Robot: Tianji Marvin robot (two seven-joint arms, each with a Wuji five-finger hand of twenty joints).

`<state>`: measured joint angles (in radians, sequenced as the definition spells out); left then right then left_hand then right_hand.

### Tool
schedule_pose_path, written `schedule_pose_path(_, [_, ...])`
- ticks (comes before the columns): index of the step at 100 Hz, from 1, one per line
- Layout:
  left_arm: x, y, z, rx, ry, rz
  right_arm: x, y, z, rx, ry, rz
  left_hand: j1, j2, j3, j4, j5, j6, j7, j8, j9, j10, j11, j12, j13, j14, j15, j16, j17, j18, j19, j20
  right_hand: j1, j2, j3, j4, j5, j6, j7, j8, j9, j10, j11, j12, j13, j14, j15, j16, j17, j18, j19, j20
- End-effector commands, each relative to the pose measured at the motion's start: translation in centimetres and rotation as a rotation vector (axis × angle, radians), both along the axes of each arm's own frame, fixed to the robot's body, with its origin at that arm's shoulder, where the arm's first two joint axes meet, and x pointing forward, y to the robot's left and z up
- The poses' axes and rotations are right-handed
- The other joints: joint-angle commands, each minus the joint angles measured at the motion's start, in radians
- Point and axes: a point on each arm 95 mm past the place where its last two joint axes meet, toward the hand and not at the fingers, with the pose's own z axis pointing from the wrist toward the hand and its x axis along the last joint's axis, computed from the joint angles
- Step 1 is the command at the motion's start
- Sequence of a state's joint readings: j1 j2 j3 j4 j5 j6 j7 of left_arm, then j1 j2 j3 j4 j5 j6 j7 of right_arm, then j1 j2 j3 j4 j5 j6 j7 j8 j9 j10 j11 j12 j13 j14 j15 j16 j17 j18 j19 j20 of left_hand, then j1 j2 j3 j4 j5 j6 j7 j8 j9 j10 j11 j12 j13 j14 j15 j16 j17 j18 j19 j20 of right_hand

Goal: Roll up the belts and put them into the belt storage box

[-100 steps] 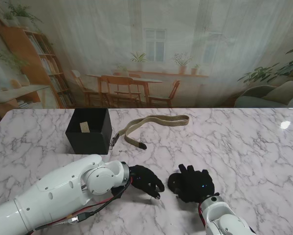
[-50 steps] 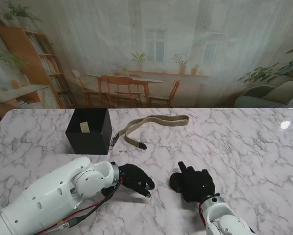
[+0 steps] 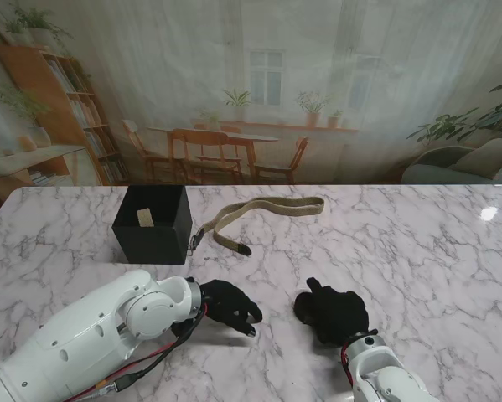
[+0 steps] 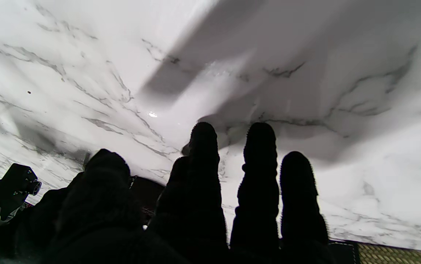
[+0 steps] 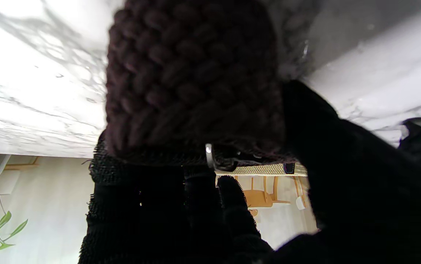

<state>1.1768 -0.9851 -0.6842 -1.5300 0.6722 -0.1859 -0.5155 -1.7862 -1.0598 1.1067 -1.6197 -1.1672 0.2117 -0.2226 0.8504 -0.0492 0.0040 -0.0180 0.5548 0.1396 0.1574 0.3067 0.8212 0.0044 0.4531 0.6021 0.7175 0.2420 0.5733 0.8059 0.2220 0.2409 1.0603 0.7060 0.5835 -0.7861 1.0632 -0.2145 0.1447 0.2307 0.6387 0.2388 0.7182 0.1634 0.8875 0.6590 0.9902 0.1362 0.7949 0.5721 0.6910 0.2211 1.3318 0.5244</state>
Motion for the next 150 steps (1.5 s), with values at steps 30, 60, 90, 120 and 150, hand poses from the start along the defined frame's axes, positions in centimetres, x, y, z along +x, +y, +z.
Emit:
schedule_pose_path(30, [-0.8,1.1,-1.9,0.049,0.047,0.01,0.2,-0.2,-0.4,-0.008,-0.015,-0.028,-0.034,0.04,-0.027,0.002,0.024,0.031,0.013,0.008,-0.01,0.147,-0.08,-0.068,-0.022,0.033,-0.069,-0.039,-0.002,0.016,-0.013,0.019,0.013,-0.025,0.004,0.103,0.278,-0.034,0.155,0.256,0.106,-0.045,0.051,-0.033,0.155,-0.112,0.015,0.034,0.1,-0.03,-0.007,0.001])
schedule_pose_path(60, [-0.7,1.2,-1.9,0.043,0.038,0.013,0.3,-0.3,-0.3,0.008,-0.058,-0.03,-0.031,0.035,-0.027,0.002,0.028,0.034,0.014,0.009,-0.008,0.146,-0.077,-0.067,-0.019,0.034,-0.065,-0.037,0.001,0.016,-0.01,0.02,0.163,-0.024,0.087,-0.007,0.323,-0.079,0.207,0.288,0.208,-0.094,0.091,-0.007,0.237,-0.161,0.094,0.049,0.178,-0.05,0.041,0.015])
schedule_pose_path(90, [-0.6,1.7,-1.4,0.031,-0.033,0.046,0.6,-0.2,1.6,0.054,-0.114,0.01,-0.055,0.016,-0.028,0.001,-0.086,0.094,-0.019,0.018,-0.287,0.22,-0.263,-0.214,-0.139,0.013,-0.176,-0.111,-0.049,-0.003,-0.099,-0.021,0.185,-0.022,0.094,-0.016,0.337,-0.083,0.222,0.289,0.224,-0.097,0.094,-0.003,0.252,-0.167,0.115,0.045,0.196,-0.052,0.052,0.017])
schedule_pose_path(120, [0.5,2.2,-0.9,-0.067,-0.12,0.139,1.1,0.8,3.8,0.139,-0.135,0.073,-0.075,-0.107,-0.019,0.009,-0.351,0.17,-0.157,-0.037,-0.571,0.313,-0.448,-0.416,-0.224,0.019,-0.237,-0.209,-0.064,-0.033,-0.184,-0.085,0.191,-0.018,0.094,-0.02,0.329,-0.075,0.205,0.278,0.227,-0.096,0.096,0.004,0.254,-0.169,0.123,0.045,0.199,-0.043,0.052,0.017])
schedule_pose_path(150, [0.9,1.4,0.2,-0.173,-0.161,0.152,1.9,2.9,5.0,0.207,-0.123,0.138,-0.089,-0.192,-0.011,0.01,-0.375,0.164,-0.116,-0.01,-0.561,0.32,-0.446,-0.42,-0.213,0.014,-0.208,-0.212,-0.048,-0.04,-0.158,-0.086,0.195,-0.014,0.09,-0.02,0.324,-0.054,0.145,0.234,0.228,-0.091,0.09,0.006,0.251,-0.164,0.123,0.042,0.198,-0.039,0.051,0.016])
